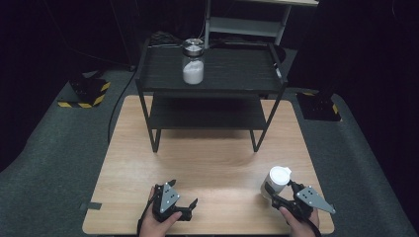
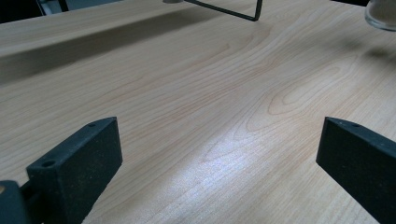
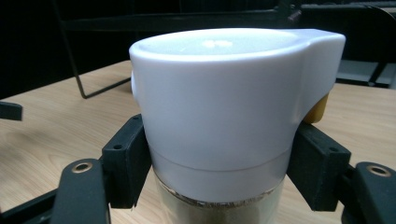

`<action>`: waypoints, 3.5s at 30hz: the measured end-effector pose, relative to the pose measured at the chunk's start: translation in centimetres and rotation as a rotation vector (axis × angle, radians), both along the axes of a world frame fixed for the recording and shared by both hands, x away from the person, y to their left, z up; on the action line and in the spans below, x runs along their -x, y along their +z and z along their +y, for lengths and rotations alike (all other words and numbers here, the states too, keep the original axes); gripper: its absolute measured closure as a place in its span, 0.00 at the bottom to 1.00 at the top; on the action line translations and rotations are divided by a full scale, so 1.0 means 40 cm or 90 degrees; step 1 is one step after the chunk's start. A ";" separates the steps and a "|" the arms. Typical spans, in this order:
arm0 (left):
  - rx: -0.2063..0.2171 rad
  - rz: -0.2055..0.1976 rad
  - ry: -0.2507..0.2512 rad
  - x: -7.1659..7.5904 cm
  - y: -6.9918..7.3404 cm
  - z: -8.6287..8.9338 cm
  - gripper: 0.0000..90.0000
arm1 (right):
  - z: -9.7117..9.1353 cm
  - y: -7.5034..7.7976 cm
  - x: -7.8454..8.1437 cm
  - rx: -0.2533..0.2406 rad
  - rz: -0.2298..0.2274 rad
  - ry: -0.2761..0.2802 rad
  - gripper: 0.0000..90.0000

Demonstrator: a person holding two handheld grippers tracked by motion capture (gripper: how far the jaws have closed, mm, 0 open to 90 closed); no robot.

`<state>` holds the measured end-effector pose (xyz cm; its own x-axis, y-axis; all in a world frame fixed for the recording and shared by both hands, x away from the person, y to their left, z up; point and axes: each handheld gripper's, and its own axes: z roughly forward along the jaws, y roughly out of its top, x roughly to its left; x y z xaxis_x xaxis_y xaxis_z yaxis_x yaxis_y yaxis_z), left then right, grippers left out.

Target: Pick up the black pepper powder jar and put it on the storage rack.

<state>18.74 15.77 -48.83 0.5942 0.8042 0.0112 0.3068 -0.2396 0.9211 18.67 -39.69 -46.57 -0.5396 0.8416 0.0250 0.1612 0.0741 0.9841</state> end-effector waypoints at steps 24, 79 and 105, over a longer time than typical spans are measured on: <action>-0.010 -0.003 -0.009 -0.001 0.002 -0.005 0.01 | 0.109 0.139 -0.057 0.003 -0.028 0.023 0.33; -0.004 -0.002 -0.024 0.000 0.001 -0.003 0.01 | 0.207 0.527 -0.236 -0.050 -0.106 -0.017 0.33; 0.009 0.009 -0.034 -0.004 0.001 0.006 0.01 | 0.330 0.662 -0.366 -0.040 -0.110 -0.062 0.33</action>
<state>18.91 16.02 -48.78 0.6369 0.7709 -0.0087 0.3065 -0.2429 0.9204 33.31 -26.50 -20.07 -0.4569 0.8895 -0.0067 -0.0063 0.0044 1.0000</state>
